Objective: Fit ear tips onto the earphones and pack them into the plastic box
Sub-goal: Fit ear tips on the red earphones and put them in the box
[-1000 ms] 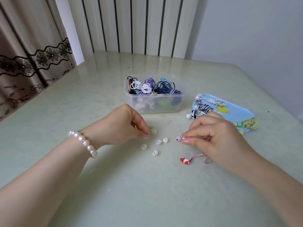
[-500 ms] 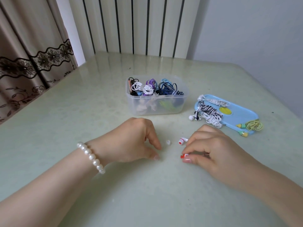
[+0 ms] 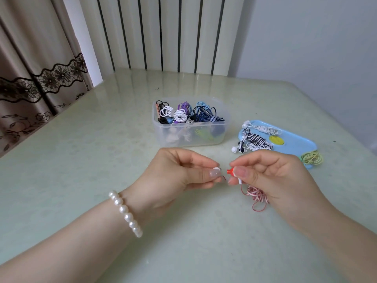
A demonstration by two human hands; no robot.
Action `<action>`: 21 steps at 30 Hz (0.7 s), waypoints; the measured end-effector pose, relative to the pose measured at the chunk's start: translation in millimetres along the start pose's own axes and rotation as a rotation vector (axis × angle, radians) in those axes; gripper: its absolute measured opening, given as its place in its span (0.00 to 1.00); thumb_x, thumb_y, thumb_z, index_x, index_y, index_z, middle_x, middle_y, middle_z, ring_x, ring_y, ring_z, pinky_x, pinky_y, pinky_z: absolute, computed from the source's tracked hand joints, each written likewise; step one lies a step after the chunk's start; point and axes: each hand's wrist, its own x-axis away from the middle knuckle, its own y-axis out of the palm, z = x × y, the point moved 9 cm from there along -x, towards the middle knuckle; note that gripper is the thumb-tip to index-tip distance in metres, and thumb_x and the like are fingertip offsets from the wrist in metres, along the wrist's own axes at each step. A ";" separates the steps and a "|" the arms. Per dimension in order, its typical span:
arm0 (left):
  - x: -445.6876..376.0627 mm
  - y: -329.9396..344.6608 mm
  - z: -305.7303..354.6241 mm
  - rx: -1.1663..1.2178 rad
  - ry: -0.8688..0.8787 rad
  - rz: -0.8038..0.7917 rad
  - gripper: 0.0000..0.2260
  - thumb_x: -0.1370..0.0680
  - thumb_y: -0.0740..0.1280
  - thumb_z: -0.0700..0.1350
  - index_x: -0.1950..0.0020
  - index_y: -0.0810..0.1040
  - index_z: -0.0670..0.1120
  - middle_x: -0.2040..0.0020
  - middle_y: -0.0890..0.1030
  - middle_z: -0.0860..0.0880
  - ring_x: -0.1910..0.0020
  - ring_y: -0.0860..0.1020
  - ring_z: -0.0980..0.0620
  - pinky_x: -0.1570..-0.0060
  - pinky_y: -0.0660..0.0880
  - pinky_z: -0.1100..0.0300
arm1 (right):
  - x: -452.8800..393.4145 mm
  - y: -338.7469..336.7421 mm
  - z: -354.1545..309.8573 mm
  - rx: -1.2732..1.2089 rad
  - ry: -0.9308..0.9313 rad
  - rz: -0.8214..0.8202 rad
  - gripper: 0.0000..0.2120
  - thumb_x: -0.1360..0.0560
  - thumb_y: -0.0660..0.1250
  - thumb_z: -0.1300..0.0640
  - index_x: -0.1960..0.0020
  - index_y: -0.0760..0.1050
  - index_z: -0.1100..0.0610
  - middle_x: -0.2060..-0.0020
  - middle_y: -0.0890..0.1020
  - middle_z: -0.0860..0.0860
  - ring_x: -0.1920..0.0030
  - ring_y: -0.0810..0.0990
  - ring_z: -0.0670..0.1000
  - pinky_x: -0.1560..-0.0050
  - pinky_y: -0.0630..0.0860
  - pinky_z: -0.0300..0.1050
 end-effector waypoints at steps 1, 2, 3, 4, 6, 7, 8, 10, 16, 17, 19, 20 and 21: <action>0.9 2.5 -4.8 0.070 -0.048 -0.001 0.09 0.40 0.70 0.34 0.62 0.80 0.34 0.66 0.83 0.41 0.67 0.82 0.51 0.65 0.80 0.64 | -0.6 -2.4 1.6 -0.030 0.008 0.013 0.07 0.40 0.69 0.53 0.65 0.81 0.56 0.71 0.83 0.53 0.74 0.76 0.43 0.77 0.69 0.34; 1.5 4.8 -9.4 0.121 -0.091 -0.002 0.11 0.41 0.70 0.34 0.60 0.80 0.33 0.64 0.83 0.39 0.66 0.83 0.50 0.64 0.80 0.64 | -0.9 -2.9 2.4 -0.068 0.016 0.012 0.07 0.39 0.69 0.53 0.65 0.82 0.56 0.70 0.84 0.53 0.74 0.78 0.43 0.77 0.70 0.33; 1.7 6.3 -13.6 0.159 -0.128 -0.002 0.13 0.40 0.69 0.35 0.58 0.80 0.32 0.62 0.83 0.39 0.64 0.83 0.50 0.64 0.80 0.64 | -1.6 -2.3 3.5 -0.105 0.015 -0.006 0.08 0.39 0.70 0.51 0.64 0.82 0.55 0.70 0.84 0.53 0.71 0.80 0.44 0.75 0.72 0.32; 2.1 7.5 -16.5 0.185 -0.154 0.000 0.13 0.39 0.69 0.34 0.56 0.79 0.32 0.61 0.83 0.38 0.64 0.83 0.50 0.64 0.80 0.64 | -2.4 -0.4 3.9 -0.137 0.008 -0.035 0.11 0.41 0.73 0.48 0.63 0.83 0.53 0.69 0.84 0.53 0.68 0.82 0.45 0.70 0.74 0.32; 2.0 7.1 -18.9 0.205 -0.173 0.014 0.09 0.37 0.68 0.34 0.58 0.79 0.34 0.62 0.83 0.39 0.65 0.83 0.50 0.65 0.80 0.64 | -3.4 2.6 4.4 -0.153 -0.010 -0.084 0.20 0.47 0.77 0.41 0.60 0.84 0.51 0.67 0.85 0.53 0.64 0.83 0.47 0.64 0.76 0.33; 1.6 6.2 -19.4 0.204 -0.173 0.026 0.08 0.37 0.68 0.34 0.59 0.79 0.35 0.63 0.83 0.40 0.66 0.83 0.51 0.66 0.80 0.64 | -3.8 2.7 5.1 -0.147 -0.011 -0.090 0.23 0.49 0.77 0.38 0.59 0.84 0.51 0.66 0.85 0.53 0.63 0.83 0.47 0.63 0.76 0.33; 1.4 5.2 -20.1 0.199 -0.171 0.036 0.08 0.37 0.68 0.34 0.60 0.80 0.36 0.63 0.83 0.40 0.67 0.83 0.51 0.66 0.80 0.63 | -3.8 2.3 5.2 -0.140 -0.010 -0.083 0.24 0.48 0.76 0.37 0.59 0.84 0.50 0.65 0.85 0.53 0.63 0.84 0.47 0.63 0.76 0.33; 1.0 3.6 -21.1 0.194 -0.163 0.051 0.08 0.39 0.69 0.36 0.62 0.81 0.37 0.63 0.83 0.40 0.67 0.83 0.50 0.66 0.80 0.63 | -3.2 0.3 3.7 -0.119 -0.011 -0.048 0.18 0.42 0.73 0.40 0.58 0.83 0.49 0.65 0.85 0.52 0.63 0.83 0.47 0.62 0.77 0.37; 1.6 6.1 -23.3 0.222 -0.154 0.047 0.12 0.40 0.70 0.36 0.58 0.81 0.33 0.58 0.83 0.36 0.63 0.83 0.49 0.65 0.80 0.64 | -0.4 0.5 -0.5 0.019 -0.010 0.024 0.11 0.39 0.68 0.50 0.60 0.81 0.54 0.68 0.84 0.52 0.66 0.80 0.47 0.61 0.73 0.47; 1.9 6.9 -23.6 0.231 -0.156 0.046 0.14 0.40 0.70 0.36 0.56 0.80 0.32 0.57 0.83 0.35 0.62 0.83 0.49 0.65 0.80 0.64 | -0.5 -0.4 -0.3 0.031 -0.012 0.041 0.12 0.39 0.68 0.49 0.61 0.81 0.55 0.68 0.84 0.52 0.67 0.80 0.47 0.62 0.73 0.48; 2.6 8.6 -23.9 0.244 -0.158 0.041 0.15 0.39 0.69 0.35 0.55 0.80 0.31 0.57 0.83 0.35 0.63 0.83 0.49 0.64 0.80 0.63 | -0.4 -2.9 -0.9 0.033 -0.029 0.070 0.10 0.38 0.68 0.51 0.64 0.81 0.58 0.70 0.83 0.52 0.69 0.79 0.45 0.66 0.73 0.44; 2.9 9.4 -24.0 0.247 -0.159 0.039 0.15 0.39 0.69 0.35 0.55 0.80 0.31 0.58 0.83 0.36 0.63 0.83 0.49 0.64 0.80 0.63 | -0.3 -2.8 -2.7 0.029 -0.046 0.075 0.08 0.38 0.68 0.53 0.64 0.81 0.57 0.71 0.83 0.52 0.70 0.78 0.45 0.68 0.73 0.40; 3.1 9.9 -24.0 0.248 -0.160 0.039 0.15 0.39 0.69 0.35 0.54 0.80 0.32 0.58 0.83 0.36 0.63 0.83 0.49 0.64 0.80 0.63 | -0.1 -2.3 -4.5 0.029 -0.063 0.077 0.07 0.37 0.68 0.54 0.64 0.80 0.57 0.72 0.83 0.52 0.71 0.78 0.44 0.70 0.72 0.37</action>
